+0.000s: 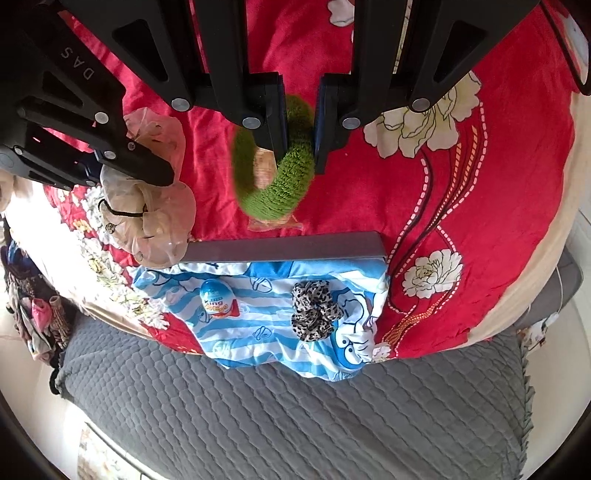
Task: Organize objects
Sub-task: 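Lift green ring with left gripper while right gripper lifts sheer scrunchie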
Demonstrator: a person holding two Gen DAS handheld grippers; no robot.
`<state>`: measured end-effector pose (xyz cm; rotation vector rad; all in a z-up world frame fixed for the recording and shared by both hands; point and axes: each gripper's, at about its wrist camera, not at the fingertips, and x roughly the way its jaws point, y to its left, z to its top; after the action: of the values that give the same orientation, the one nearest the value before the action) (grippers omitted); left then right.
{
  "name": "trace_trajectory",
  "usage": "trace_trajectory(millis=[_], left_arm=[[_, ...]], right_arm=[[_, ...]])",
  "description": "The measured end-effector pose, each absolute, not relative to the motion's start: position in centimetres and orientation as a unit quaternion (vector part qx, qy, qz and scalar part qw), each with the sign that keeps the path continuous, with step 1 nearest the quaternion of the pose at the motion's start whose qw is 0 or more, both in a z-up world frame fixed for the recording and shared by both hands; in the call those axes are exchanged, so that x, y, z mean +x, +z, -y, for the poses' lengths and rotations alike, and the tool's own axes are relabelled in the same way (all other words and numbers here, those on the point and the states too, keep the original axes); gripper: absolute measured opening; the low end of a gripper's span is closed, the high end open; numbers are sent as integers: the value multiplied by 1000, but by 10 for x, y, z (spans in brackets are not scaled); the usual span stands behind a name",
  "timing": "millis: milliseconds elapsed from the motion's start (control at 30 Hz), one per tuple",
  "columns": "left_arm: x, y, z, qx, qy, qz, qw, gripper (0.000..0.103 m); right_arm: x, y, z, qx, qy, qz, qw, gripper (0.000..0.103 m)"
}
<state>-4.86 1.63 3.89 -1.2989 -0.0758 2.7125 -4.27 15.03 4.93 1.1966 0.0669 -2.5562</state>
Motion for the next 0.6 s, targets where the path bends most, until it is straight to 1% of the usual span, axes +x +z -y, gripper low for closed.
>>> trace_trajectory(millis=[600], left_arm=[[-24,61,-33,-422,904,15,71,12]], right_arm=[[-18,68,-162,406,-900,-18,156,15]])
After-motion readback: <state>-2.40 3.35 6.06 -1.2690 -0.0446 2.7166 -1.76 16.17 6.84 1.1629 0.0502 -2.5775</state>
